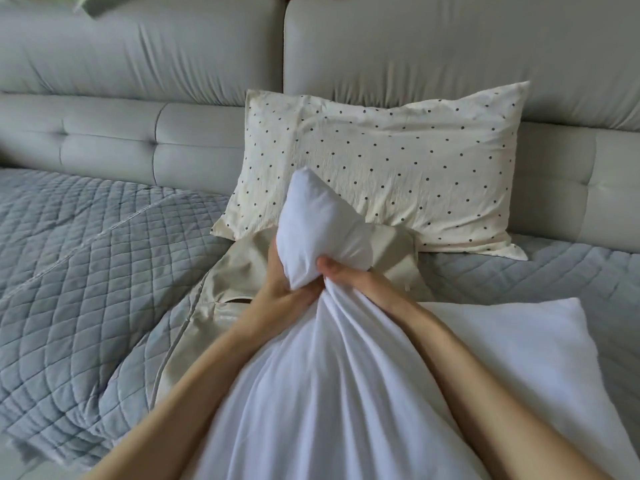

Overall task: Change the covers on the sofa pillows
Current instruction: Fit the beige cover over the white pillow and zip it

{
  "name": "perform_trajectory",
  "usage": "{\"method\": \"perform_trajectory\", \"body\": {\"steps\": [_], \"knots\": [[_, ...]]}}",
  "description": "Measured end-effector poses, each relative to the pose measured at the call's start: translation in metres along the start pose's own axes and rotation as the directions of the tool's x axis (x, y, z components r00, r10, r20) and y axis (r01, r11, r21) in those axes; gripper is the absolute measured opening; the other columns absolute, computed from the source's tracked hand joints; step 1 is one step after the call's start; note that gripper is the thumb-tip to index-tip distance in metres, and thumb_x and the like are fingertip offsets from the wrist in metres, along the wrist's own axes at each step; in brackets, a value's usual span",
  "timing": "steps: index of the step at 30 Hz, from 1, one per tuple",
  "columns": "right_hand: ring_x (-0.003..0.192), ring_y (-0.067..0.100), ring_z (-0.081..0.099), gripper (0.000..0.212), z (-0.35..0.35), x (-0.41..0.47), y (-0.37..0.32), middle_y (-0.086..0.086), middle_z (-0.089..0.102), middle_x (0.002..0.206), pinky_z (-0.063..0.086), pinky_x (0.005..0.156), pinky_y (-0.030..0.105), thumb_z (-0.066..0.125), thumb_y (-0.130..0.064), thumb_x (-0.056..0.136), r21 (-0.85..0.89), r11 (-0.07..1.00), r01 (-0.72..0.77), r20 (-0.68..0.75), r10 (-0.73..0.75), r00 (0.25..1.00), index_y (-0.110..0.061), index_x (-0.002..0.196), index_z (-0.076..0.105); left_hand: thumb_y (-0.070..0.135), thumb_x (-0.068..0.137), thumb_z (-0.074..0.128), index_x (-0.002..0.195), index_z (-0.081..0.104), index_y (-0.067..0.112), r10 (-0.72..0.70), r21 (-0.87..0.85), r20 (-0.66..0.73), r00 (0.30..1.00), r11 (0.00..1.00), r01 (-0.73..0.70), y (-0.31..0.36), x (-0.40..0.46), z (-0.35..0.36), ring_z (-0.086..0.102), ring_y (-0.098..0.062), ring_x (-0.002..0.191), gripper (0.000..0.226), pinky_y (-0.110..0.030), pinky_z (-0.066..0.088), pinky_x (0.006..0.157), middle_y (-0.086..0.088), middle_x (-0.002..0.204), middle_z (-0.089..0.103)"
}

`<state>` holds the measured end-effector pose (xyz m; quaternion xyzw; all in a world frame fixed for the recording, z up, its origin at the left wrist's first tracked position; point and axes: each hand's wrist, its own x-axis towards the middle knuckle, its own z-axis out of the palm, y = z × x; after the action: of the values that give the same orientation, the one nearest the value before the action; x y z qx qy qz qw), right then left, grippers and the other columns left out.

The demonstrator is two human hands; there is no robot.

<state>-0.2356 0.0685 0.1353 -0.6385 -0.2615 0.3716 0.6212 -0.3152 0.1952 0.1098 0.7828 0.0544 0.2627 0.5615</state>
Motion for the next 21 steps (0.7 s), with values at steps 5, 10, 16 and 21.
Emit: {"method": "perform_trajectory", "body": {"steps": [5,10,16,21], "knots": [[0.071,0.006,0.069,0.014,0.003,0.018,0.009,-0.006,0.073,0.077,0.053,0.063,0.016,0.073,-0.028,0.076,-0.017,0.998,-0.063,-0.03,0.063,0.998,-0.021,0.086,0.066,0.06,0.066,0.055,0.132,0.037,0.032,-0.136,0.128,0.179,0.974,0.985,0.114,-0.032,-0.001,-0.011,0.038,-0.002,0.129,0.074,-0.027,0.033,0.108,0.001,0.139,0.043],[0.068,0.008,0.068,0.009,0.005,0.02,0.01,-0.001,0.071,0.079,0.054,0.064,0.016,0.073,-0.021,0.077,-0.054,0.995,-0.079,-0.225,0.065,0.972,-0.017,0.081,0.066,0.018,0.08,0.068,0.131,0.029,0.031,-0.182,-0.063,0.344,0.921,0.974,0.216,-0.022,-0.001,-0.025,0.05,0.022,0.099,0.066,-0.004,0.042,0.08,0.023,0.118,0.054],[0.047,-0.012,0.056,0.018,-0.012,-0.01,0.003,-0.015,0.061,0.073,0.04,0.043,0.003,0.07,-0.016,0.08,-0.059,0.995,0.076,-0.393,-0.093,0.915,-0.027,0.074,0.057,0.07,0.058,0.06,0.111,0.047,0.053,-0.221,0.312,0.106,0.969,0.933,0.179,-0.048,0.024,-0.077,0.058,-0.01,0.096,0.057,-0.025,0.046,0.083,0.006,0.108,0.061],[0.049,-0.017,0.055,0.022,-0.002,-0.017,-0.023,-0.019,0.059,0.075,0.039,0.046,0.0,0.069,-0.014,0.082,-0.164,0.976,0.141,-0.398,-0.197,0.896,-0.031,0.077,0.055,0.066,0.067,0.061,0.109,0.063,0.04,-0.37,0.812,0.27,0.889,0.584,-0.003,-0.081,0.039,-0.097,0.053,-0.022,0.101,0.049,-0.033,0.04,0.091,0.0,0.1,0.056]]}}
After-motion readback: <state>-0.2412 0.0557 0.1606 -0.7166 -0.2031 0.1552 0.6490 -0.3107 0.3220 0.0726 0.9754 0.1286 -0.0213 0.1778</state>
